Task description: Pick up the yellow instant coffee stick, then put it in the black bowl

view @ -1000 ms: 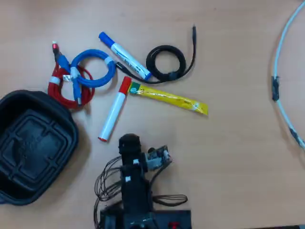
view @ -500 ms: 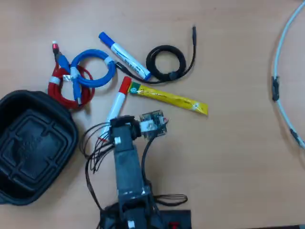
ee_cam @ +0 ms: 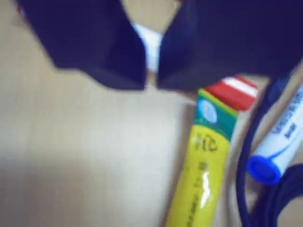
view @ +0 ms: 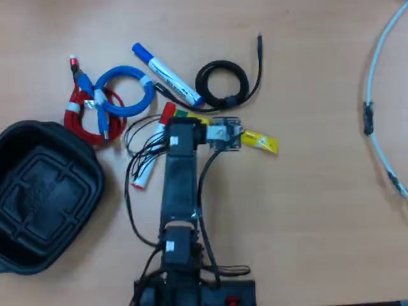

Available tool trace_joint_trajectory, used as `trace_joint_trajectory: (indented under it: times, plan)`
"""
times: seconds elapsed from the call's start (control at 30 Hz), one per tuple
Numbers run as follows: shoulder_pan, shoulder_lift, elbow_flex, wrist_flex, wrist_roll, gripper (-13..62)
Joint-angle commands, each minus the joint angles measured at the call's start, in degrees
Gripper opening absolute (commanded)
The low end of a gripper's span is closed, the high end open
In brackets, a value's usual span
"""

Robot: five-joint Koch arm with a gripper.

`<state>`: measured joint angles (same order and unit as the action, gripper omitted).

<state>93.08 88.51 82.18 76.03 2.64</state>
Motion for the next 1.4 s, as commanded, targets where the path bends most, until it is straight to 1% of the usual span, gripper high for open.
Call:
trace_joint_trajectory:
  times: [0.0, 0.13, 0.27, 0.43, 0.5, 0.57, 0.67, 0.73, 0.83, 0.87, 1.37]
  plan:
    - [3.3, -1.1, -6.3, 4.0, 1.6, -2.6]
    - [8.9, -4.6, -9.1, 4.2, 1.3, -1.8]
    - [12.3, -10.4, -13.0, 4.6, 0.0, -0.5]
    - [16.4, -15.9, -17.0, 4.7, -5.9, 5.0]
    - [16.8, -17.3, -17.5, 4.7, -6.9, 8.6]
    - [17.1, -17.5, -17.5, 4.7, -6.9, 13.8]
    - [17.2, -17.8, -17.7, 4.3, -6.9, 23.2]
    - [17.1, -19.9, -18.5, 4.2, -7.0, 29.3]
    - [16.9, -24.0, -21.4, 4.7, -6.9, 35.5]
    - [16.8, -25.1, -21.8, 4.7, -6.9, 36.5]
    - [16.4, -32.7, -23.0, 4.8, -6.9, 35.9]
